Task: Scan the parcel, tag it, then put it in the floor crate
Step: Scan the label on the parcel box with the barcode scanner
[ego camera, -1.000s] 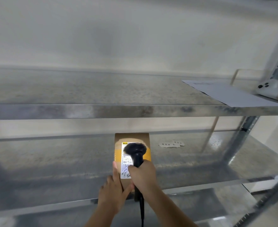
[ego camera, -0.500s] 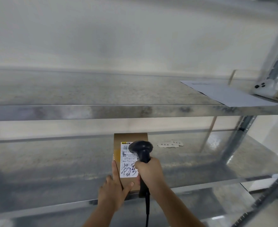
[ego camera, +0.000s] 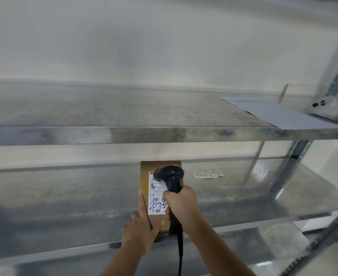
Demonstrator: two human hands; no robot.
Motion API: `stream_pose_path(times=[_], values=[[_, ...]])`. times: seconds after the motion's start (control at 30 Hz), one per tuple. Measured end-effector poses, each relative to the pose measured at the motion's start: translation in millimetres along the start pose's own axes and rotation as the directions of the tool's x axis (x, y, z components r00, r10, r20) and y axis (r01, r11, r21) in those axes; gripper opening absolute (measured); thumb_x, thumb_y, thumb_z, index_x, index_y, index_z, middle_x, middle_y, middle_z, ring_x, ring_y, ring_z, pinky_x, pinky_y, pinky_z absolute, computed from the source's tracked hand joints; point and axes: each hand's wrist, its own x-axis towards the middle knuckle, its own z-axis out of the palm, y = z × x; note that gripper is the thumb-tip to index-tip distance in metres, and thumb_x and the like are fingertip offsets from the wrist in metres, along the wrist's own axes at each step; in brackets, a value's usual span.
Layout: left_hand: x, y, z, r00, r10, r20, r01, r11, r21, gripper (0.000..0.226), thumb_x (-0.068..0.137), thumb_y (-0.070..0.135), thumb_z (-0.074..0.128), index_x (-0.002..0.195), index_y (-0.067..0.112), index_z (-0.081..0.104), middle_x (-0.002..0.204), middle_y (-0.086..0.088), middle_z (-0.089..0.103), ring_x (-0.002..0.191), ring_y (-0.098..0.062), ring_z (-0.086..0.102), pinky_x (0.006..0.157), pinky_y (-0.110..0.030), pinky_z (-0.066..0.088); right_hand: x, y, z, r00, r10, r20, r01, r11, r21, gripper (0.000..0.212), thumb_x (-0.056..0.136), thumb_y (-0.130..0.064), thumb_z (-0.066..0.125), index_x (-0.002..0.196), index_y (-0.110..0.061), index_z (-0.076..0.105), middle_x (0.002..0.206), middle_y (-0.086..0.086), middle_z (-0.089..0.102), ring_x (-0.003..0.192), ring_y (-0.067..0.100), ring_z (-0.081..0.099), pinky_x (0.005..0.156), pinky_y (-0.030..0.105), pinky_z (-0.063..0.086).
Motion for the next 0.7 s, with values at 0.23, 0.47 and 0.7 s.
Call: stream_pose_path(times=[0.23, 0.47, 0.7], values=[[2.2, -1.7, 0.1, 1.000, 0.011, 0.010, -0.011, 1.000, -0.018, 0.101, 0.085, 0.065, 0.037, 0.141, 0.018, -0.033, 0.126, -0.009, 0.047, 0.104, -0.019, 0.056, 0.091, -0.033, 0.046, 5.0, 3.9, -2.4, 1.000, 0.002, -0.007, -0.002, 1.000, 0.018, 0.015, 0.087, -0.006, 0.058, 0.101, -0.001, 0.058, 0.058, 0.005, 0.053, 0.037, 0.011, 0.049, 0.039, 0.019, 0.042], [21.8, -6.7, 2.4, 1.000, -0.008, 0.027, 0.012, 0.990, -0.143, 0.105, 0.080, 0.068, 0.044, 0.141, 0.027, -0.031, 0.131, -0.011, 0.048, 0.111, -0.024, 0.055, 0.094, -0.041, 0.050, 29.9, 21.2, -30.8, 0.997, 0.012, -0.082, -0.012, 1.000, 0.005, 0.006, 0.087, -0.007, 0.060, 0.084, -0.004, 0.057, 0.055, 0.006, 0.054, 0.039, 0.014, 0.050, 0.053, 0.028, 0.051], [63.4, -9.9, 0.5, 0.989, -0.028, 0.143, 0.077, 0.934, -0.349, 0.110, 0.067, 0.076, 0.049, 0.141, 0.035, -0.022, 0.133, -0.014, 0.053, 0.117, -0.032, 0.055, 0.102, -0.050, 0.045, 67.0, 54.5, -89.7, 0.990, 0.054, -0.130, -0.051, 0.998, 0.027, 0.006, 0.085, -0.004, 0.062, 0.088, -0.002, 0.058, 0.055, 0.005, 0.056, 0.042, 0.015, 0.052, 0.049, 0.026, 0.049]])
